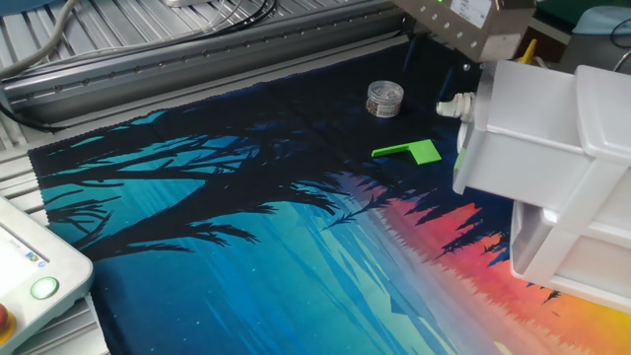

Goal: Grasp the handle and open the drawer

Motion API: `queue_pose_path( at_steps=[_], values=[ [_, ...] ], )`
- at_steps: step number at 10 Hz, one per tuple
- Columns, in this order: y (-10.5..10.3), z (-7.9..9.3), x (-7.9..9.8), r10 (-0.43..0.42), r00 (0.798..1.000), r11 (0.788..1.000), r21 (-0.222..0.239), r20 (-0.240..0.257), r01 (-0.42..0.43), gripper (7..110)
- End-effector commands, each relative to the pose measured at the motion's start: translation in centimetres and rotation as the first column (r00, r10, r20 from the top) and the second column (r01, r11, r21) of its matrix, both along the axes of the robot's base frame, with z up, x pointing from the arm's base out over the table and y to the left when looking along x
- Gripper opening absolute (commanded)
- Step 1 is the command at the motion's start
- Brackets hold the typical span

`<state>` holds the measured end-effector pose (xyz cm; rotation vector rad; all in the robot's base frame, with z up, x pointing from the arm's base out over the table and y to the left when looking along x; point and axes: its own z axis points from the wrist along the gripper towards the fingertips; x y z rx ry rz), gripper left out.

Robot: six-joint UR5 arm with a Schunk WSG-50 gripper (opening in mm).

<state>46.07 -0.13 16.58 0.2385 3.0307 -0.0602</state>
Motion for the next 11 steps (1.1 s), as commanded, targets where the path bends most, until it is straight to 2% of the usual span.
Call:
queue_pose_path(
  at_steps=[1,6,9,11],
  values=[
    [0.7,1.5,-0.3,-0.006,1.0,1.0,0.008,0.005,0.006,66],
    [1.2,2.7,-1.2,-0.03,1.0,1.0,0.009,0.009,0.03,66],
    [-0.5,2.9,-1.6,-0.007,1.0,0.998,-0.063,-0.004,0.006,66],
    [-0.7,2.9,-1.5,-0.001,1.0,0.997,-0.073,-0.004,0.0,66]
  ],
)
